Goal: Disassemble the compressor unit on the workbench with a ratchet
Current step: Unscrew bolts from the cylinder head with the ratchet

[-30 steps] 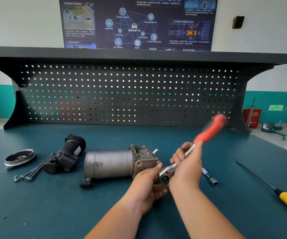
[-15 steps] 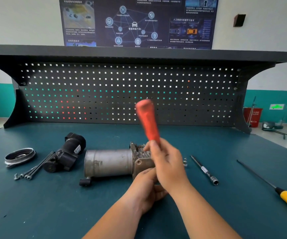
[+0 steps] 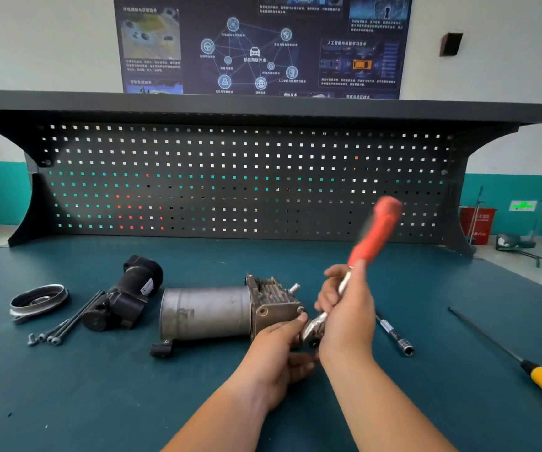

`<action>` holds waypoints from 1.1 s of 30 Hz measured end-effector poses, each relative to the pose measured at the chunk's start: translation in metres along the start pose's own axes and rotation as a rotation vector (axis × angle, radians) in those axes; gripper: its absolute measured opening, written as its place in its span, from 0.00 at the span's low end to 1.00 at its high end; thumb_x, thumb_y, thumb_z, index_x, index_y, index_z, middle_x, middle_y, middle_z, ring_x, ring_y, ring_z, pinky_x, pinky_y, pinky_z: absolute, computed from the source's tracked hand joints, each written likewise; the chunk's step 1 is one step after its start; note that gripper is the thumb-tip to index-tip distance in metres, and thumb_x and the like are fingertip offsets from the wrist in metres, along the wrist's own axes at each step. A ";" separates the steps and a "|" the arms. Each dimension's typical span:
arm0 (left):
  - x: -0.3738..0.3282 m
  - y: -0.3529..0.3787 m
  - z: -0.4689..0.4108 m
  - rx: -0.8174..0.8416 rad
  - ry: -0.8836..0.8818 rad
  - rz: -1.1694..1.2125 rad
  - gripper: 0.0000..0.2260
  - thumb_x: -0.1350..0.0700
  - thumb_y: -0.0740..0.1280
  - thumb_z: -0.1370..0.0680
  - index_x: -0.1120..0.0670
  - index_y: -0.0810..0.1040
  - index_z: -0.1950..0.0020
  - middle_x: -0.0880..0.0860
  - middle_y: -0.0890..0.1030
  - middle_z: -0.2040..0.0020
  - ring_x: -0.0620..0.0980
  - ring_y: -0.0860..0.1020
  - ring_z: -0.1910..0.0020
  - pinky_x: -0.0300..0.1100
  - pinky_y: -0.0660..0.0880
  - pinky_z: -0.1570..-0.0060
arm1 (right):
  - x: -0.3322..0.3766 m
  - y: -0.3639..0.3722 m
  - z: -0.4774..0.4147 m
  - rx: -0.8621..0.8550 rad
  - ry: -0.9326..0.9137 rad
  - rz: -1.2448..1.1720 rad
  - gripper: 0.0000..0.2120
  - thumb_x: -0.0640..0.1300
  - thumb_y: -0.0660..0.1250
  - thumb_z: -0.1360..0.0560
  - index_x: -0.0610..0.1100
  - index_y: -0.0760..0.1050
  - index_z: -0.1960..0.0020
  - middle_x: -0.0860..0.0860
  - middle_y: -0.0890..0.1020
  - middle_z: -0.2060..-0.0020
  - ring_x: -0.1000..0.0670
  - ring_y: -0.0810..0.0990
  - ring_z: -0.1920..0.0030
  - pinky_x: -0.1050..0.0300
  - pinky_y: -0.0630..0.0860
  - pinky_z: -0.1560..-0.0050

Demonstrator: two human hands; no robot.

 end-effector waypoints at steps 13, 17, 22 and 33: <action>-0.003 0.008 0.007 0.037 -0.046 0.027 0.07 0.52 0.62 0.21 0.53 0.77 0.55 0.51 0.79 0.62 0.47 0.79 0.73 0.35 0.72 0.72 | 0.003 -0.001 0.000 0.014 -0.066 0.110 0.19 0.53 0.54 0.20 0.44 0.70 0.65 0.57 0.62 0.81 0.57 0.59 0.79 0.60 0.59 0.72; -0.004 0.008 0.007 0.096 -0.013 -0.009 0.10 0.58 0.59 0.22 0.54 0.81 0.54 0.54 0.80 0.61 0.50 0.78 0.62 0.41 0.75 0.62 | 0.001 0.023 0.018 0.456 -0.325 0.458 0.17 0.61 0.57 0.28 0.49 0.74 0.63 0.59 0.73 0.77 0.59 0.70 0.73 0.67 0.64 0.69; -0.007 0.014 0.012 0.190 0.048 0.034 0.11 0.53 0.62 0.24 0.49 0.84 0.59 0.52 0.82 0.60 0.49 0.80 0.59 0.45 0.73 0.57 | 0.000 0.027 0.022 0.596 -0.459 0.779 0.24 0.64 0.56 0.29 0.45 0.77 0.58 0.47 0.77 0.69 0.46 0.75 0.65 0.45 0.73 0.59; -0.002 0.007 0.006 0.013 -0.060 0.046 0.09 0.51 0.61 0.21 0.53 0.78 0.52 0.52 0.82 0.61 0.49 0.80 0.70 0.41 0.74 0.64 | -0.005 -0.006 -0.003 -0.128 0.095 -0.147 0.21 0.55 0.55 0.20 0.44 0.68 0.66 0.55 0.61 0.81 0.55 0.59 0.79 0.59 0.60 0.73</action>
Point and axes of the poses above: each hand's wrist, its own z-axis away from the middle knuckle, its own y-axis out of the palm, x = y × z, the point moved 4 cm from there along -z, towards the middle knuckle
